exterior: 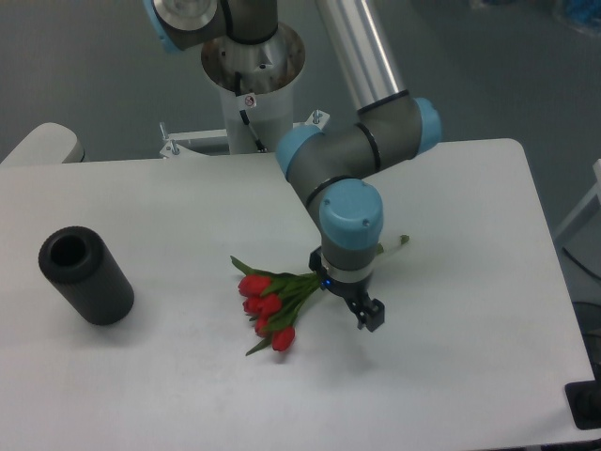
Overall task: Pick up the flowers from the table
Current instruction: 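Move the gripper over the red tulip stems and lower it, then close the gripper around the tulip stems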
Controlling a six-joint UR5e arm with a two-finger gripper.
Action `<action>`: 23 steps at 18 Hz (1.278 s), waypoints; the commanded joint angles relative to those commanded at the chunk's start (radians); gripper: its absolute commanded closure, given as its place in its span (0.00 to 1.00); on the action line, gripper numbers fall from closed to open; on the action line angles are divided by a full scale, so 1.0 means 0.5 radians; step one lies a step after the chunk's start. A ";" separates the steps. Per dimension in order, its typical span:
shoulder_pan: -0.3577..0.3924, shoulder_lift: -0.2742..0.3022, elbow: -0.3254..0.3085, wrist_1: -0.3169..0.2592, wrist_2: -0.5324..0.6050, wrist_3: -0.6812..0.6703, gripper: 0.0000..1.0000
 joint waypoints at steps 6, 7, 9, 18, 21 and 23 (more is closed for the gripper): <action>-0.024 0.015 -0.080 -0.058 0.009 0.000 0.00; -0.040 0.012 -0.086 -0.055 0.009 0.000 0.00; -0.043 0.006 -0.098 -0.049 0.012 -0.003 0.00; -0.049 -0.031 -0.129 -0.031 0.025 -0.006 0.48; -0.043 -0.031 -0.120 -0.028 0.040 -0.003 0.77; -0.052 -0.034 -0.101 -0.031 0.076 -0.003 0.83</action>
